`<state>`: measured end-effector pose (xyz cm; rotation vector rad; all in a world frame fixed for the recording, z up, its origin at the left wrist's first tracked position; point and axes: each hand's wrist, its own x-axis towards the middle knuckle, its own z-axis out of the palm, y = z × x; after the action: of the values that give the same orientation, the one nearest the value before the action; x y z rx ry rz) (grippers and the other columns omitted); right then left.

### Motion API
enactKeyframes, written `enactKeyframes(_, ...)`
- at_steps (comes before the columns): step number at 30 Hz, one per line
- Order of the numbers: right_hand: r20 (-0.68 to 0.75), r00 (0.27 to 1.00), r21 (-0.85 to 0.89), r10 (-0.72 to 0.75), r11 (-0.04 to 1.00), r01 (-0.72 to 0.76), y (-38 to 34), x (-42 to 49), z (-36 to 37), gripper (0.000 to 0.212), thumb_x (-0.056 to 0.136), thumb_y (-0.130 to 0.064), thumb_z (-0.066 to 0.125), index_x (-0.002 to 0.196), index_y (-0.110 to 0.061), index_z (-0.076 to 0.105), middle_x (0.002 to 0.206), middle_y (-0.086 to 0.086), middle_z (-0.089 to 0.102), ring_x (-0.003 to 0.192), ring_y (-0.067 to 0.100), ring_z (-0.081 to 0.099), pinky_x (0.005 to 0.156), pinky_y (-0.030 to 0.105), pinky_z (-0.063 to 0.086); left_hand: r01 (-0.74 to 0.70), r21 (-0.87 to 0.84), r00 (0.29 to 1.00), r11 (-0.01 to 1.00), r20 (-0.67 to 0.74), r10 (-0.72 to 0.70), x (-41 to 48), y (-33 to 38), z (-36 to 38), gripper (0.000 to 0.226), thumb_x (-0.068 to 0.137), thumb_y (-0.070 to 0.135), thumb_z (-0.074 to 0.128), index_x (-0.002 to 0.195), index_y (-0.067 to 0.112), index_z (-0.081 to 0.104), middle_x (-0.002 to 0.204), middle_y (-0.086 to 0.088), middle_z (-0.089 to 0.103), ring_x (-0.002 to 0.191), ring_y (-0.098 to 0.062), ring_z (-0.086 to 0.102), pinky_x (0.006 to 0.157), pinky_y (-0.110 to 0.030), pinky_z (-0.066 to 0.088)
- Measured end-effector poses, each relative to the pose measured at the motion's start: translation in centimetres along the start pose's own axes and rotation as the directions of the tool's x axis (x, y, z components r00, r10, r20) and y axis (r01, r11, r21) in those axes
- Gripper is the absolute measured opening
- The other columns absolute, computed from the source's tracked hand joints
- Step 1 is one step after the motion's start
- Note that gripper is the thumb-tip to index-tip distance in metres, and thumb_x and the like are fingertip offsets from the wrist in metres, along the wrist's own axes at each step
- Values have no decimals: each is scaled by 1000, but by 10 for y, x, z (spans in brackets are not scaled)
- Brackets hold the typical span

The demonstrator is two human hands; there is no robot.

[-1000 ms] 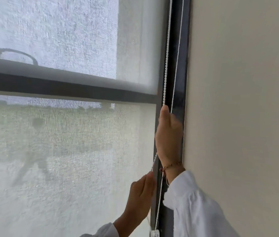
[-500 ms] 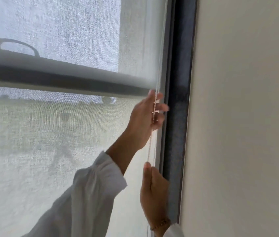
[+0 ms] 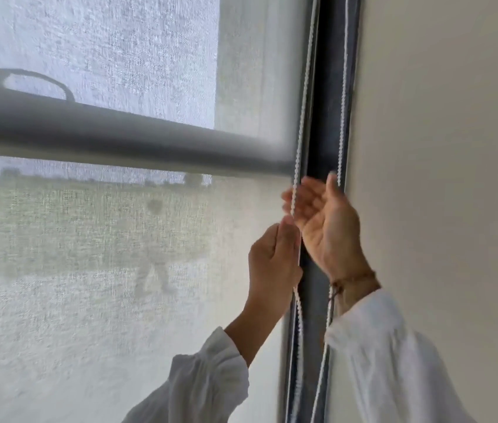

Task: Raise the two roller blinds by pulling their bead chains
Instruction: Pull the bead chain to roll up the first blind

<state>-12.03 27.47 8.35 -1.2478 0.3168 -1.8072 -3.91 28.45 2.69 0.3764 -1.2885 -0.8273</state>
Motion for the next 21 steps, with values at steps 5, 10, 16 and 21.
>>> enactKeyframes(5, 45, 999, -63, -5, 998, 8, -47, 25, 31, 30, 95, -34, 44, 85, -9, 58, 60, 2, 68, 53, 14, 63, 49, 23, 51, 108, 83, 992, 991, 50, -112, -42, -36, -15, 41, 86, 49, 47, 50, 28, 44, 41, 12, 32, 36, -5, 24, 36, -18, 23)
enactKeyframes(10, -193, 924, -414, -331, 881, 229, -37, 20, 57, 45, 95, -27, 47, 51, -18, 47, 38, -12, 41, 39, 9, 34, 46, 26, 31, 157, 130, 983, 979, 71, -167, -49, -35, -11, 48, 95, 33, 42, 47, 30, 47, 37, 13, 36, 33, -3, 28, 36, -16, 26)
enactKeyframes(16, -106, 748, -649, -655, 616, 447, -47, -3, 50, 45, 94, -27, 47, 50, -27, 43, 46, -14, 45, 43, 3, 41, 57, 29, 37, 244, -78, 962, 967, 145, -231, -35, -27, -16, 45, 97, 34, 35, 63, 17, 61, 46, 9, 47, 41, -8, 43, 43, -20, 41)
enactKeyframes(21, -35, 749, -736, -662, 524, 429, -4, -47, 23, 40, 95, -24, 46, 56, -31, 42, 49, -13, 45, 44, -3, 47, 48, 8, 34, 179, -193, 977, 965, 147, -152, -7, -1, -18, 44, 98, 33, 27, 101, 5, 60, 91, -10, 63, 85, -19, 65, 84, -31, 52)
